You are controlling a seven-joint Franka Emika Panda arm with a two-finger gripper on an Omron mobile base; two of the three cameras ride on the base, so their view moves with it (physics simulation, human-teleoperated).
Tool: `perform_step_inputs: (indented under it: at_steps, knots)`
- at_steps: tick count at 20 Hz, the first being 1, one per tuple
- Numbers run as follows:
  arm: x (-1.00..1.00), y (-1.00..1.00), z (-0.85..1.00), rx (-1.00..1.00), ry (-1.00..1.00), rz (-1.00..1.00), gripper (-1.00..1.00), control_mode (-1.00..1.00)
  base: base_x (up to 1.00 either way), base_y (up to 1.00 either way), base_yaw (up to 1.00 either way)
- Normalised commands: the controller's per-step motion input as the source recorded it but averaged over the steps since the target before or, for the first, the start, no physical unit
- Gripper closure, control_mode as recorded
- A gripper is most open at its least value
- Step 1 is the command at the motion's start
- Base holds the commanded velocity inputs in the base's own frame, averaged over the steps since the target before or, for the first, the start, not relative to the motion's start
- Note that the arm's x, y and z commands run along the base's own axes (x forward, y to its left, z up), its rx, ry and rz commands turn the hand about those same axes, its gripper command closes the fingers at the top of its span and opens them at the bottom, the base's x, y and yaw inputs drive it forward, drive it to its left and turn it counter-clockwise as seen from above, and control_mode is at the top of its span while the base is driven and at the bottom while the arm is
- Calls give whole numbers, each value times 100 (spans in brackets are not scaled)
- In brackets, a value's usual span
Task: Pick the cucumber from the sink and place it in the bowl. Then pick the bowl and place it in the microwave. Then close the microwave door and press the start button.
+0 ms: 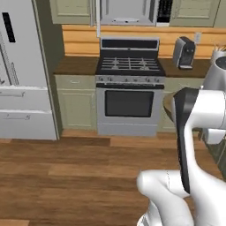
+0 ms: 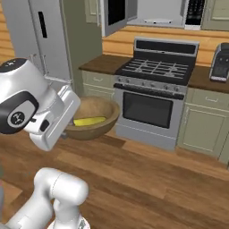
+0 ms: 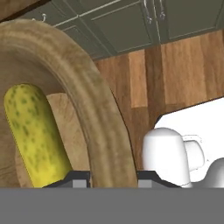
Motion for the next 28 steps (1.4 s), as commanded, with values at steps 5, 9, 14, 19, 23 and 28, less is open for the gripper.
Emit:
perform_step_inputs:
  at_steps: [5, 9, 14, 19, 23, 28]
  knots:
    - [0, 0, 0, 0, 0, 0, 100, 100, 100, -64, 12]
    - [0, 0, 0, 0, 0, 0, 100, 100, 100, -63, 38]
    - [0, 0, 0, 0, 0, 0, 100, 100, 97, -73, 41]
    - [0, 0, 0, 0, 0, 0, 100, 100, 93, -82, 30]
    - [0, 0, 0, 0, 0, 0, 100, 100, 66, -69, 20]
    - [0, 0, 0, 0, 0, 0, 100, 100, 42, -65, 18]
